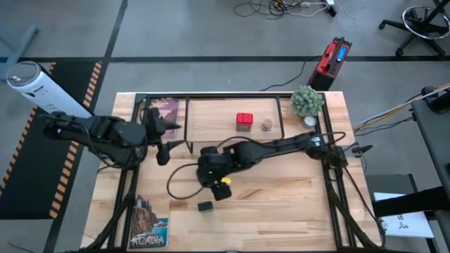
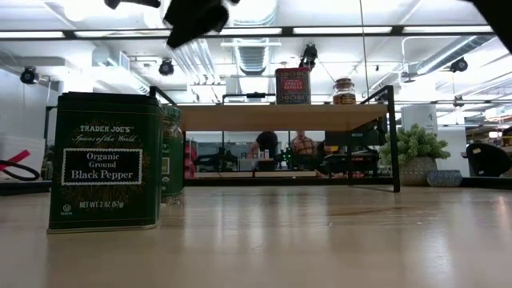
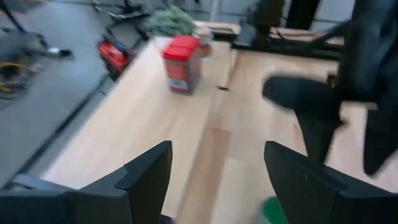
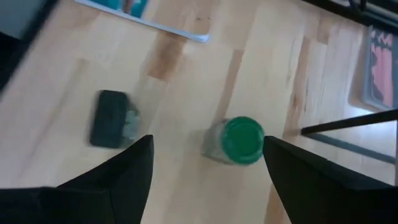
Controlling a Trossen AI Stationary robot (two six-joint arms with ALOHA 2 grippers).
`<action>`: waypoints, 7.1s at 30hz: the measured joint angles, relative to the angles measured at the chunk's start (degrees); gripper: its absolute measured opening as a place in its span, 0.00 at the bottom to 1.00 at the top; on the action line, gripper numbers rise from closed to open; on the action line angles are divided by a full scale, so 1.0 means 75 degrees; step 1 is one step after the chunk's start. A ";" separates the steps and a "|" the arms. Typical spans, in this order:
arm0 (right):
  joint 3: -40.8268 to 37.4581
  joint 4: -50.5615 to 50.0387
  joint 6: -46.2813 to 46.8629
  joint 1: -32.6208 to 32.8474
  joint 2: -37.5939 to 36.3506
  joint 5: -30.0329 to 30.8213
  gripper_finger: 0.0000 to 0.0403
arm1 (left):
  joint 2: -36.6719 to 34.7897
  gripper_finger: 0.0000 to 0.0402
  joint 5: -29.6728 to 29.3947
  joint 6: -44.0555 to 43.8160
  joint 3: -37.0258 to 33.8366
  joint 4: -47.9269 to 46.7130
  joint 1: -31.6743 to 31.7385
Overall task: Shelf spices
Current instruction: Put the green seasoning bottle on the shelf
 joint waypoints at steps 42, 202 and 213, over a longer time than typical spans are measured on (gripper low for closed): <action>-1.0444 0.9269 0.1884 0.1056 -0.5600 0.0876 0.53 | 0.3688 0.61 0.0192 -0.2358 -0.0760 0.1724 -0.1904; -1.0830 0.9611 0.1816 0.1228 -0.5226 0.0876 0.50 | 0.5524 0.49 0.4342 0.4484 0.4491 -0.3264 0.6047; -1.0830 0.9622 0.1796 0.1228 -0.5228 0.0876 0.49 | 0.5536 0.49 0.4194 0.4504 0.4198 -0.3109 0.6047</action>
